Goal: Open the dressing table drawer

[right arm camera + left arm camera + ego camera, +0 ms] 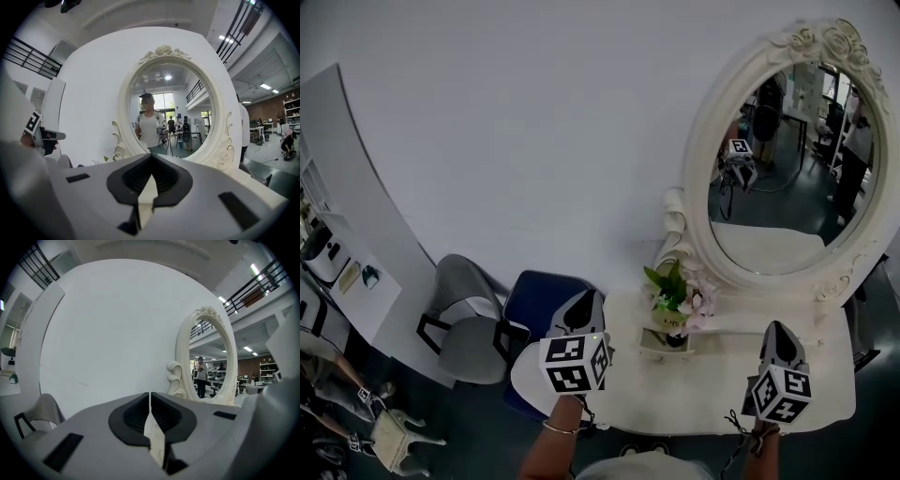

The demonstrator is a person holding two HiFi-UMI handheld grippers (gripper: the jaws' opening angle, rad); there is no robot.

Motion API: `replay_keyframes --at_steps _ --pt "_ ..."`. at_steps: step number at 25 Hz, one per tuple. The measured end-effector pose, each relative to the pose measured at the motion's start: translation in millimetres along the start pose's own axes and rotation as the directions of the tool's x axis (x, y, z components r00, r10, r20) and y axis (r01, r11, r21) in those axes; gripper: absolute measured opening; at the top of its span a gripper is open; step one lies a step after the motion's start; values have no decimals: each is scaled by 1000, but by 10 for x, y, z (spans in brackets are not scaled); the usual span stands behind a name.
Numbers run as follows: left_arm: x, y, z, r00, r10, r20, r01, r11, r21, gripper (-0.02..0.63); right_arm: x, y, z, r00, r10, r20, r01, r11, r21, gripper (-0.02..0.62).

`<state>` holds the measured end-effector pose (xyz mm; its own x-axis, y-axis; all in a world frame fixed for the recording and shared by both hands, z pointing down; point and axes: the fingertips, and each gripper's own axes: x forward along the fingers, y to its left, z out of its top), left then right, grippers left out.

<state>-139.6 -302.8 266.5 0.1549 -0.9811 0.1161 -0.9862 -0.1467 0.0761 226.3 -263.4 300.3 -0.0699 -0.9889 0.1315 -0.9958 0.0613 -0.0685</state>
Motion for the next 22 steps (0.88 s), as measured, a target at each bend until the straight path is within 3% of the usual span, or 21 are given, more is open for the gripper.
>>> replay_keyframes --at_steps 22 --pt "-151 -119 -198 1000 0 -30 0 1000 -7 28 -181 -90 -139 999 3 -36 -2 1000 23 5"
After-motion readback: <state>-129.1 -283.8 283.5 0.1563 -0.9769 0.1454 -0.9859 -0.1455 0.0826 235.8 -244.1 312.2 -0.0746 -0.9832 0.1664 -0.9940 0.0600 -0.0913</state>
